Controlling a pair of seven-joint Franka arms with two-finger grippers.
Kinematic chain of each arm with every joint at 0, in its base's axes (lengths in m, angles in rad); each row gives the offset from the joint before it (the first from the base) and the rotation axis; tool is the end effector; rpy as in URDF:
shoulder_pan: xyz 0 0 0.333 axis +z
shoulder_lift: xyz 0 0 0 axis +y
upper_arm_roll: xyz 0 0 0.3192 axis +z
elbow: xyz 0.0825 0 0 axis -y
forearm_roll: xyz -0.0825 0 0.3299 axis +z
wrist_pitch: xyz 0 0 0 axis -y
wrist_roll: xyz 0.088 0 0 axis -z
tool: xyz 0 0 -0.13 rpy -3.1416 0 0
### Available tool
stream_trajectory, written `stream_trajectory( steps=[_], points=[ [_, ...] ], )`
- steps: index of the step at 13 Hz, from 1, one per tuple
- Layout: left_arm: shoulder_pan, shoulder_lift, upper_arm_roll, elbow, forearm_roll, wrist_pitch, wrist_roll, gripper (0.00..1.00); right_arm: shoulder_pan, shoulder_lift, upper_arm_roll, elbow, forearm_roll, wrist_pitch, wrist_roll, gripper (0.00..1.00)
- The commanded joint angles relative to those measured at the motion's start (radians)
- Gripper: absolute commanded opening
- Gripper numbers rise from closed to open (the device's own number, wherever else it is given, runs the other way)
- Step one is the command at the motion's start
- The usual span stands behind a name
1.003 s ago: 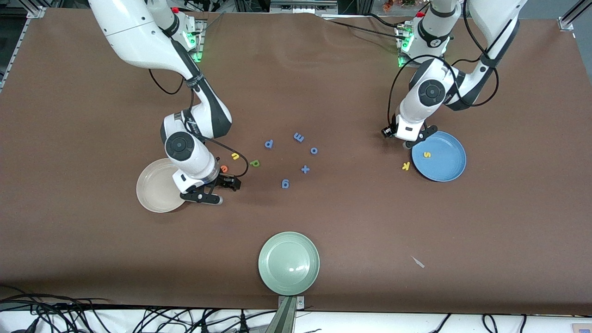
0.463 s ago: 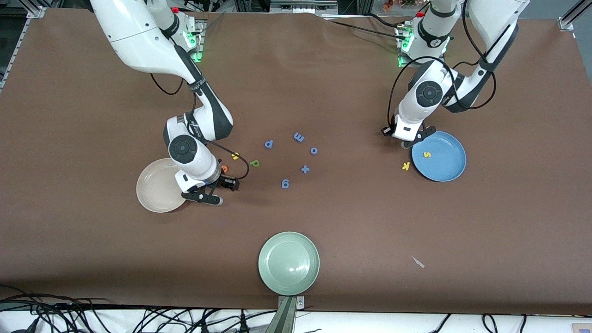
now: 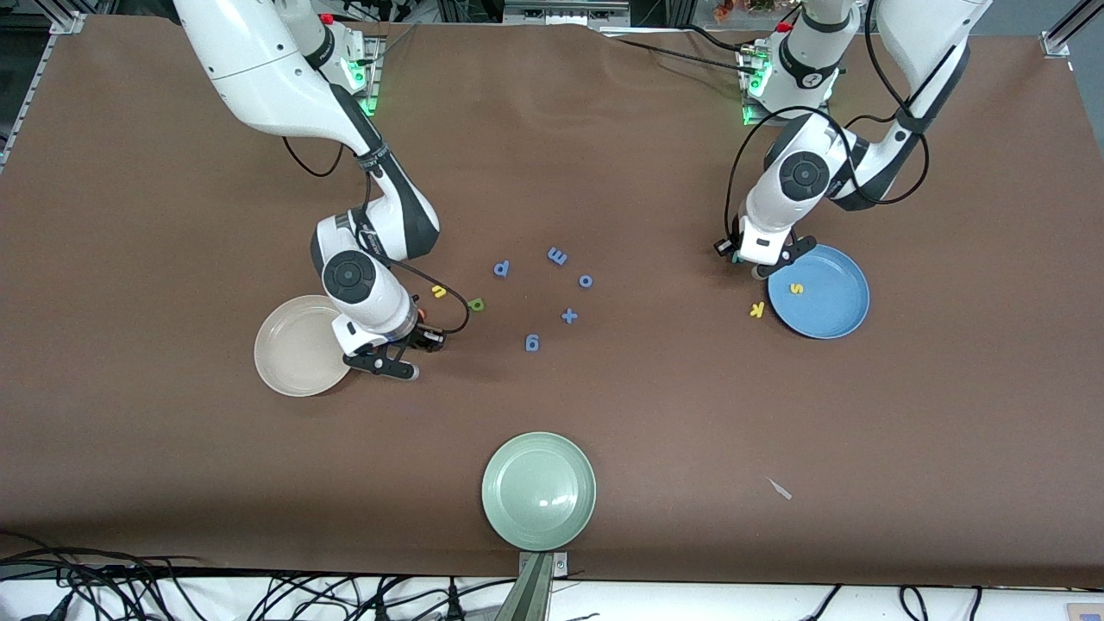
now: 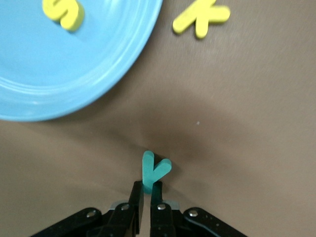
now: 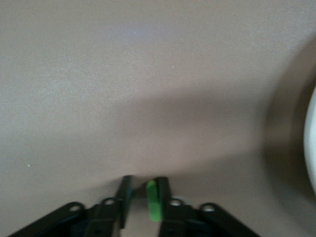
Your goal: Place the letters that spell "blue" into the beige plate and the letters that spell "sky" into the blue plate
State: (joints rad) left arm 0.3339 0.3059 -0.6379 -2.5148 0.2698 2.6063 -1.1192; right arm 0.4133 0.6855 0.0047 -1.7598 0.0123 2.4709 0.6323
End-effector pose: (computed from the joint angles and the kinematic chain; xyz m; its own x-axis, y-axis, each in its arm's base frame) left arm 0.3995 -0.1422 0.2063 0.8264 0.5496 -0.1225 0.5440 -0.8354 -0.0784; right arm 0.5778 0.2565 0.2000 0.9747 -0.2232 0.0142 -0.2228 -0.9746 -0.0238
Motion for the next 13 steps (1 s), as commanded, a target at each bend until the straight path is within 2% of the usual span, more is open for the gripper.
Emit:
stream_trajectory(
  steps=[1, 2, 4, 6, 10, 11, 13],
  points=[
    [0.008, -0.033, -0.008, 0.071, 0.017, -0.088, -0.04, 0.0, 0.006, -0.001, 0.0, -0.018, -0.009, -0.009, 0.014, 0.0],
    [0.008, -0.033, -0.011, 0.13, 0.005, -0.166, -0.04, 0.0, 0.001, -0.01, -0.005, -0.015, -0.009, -0.035, -0.005, 0.0],
    [0.008, -0.034, -0.014, 0.255, -0.041, -0.35, -0.027, 0.0, -0.01, -0.053, -0.053, 0.025, -0.012, -0.163, -0.112, 0.0],
    [0.031, -0.034, -0.011, 0.32, -0.041, -0.429, 0.005, 0.0, -0.016, -0.069, -0.121, 0.089, -0.012, -0.317, -0.256, 0.0],
    [0.198, -0.03, -0.009, 0.303, -0.026, -0.43, 0.209, 0.0, -0.016, -0.118, -0.218, 0.063, -0.014, -0.418, -0.423, 0.0],
    [0.229, -0.022, -0.009, 0.298, -0.024, -0.419, 0.211, 0.0, -0.018, -0.132, -0.236, 0.019, -0.008, -0.399, -0.436, 0.0],
    [0.252, -0.008, -0.008, 0.265, 0.026, -0.373, 0.21, 0.0, -0.022, -0.168, -0.246, -0.114, -0.005, -0.26, -0.438, 0.0]
  ],
)
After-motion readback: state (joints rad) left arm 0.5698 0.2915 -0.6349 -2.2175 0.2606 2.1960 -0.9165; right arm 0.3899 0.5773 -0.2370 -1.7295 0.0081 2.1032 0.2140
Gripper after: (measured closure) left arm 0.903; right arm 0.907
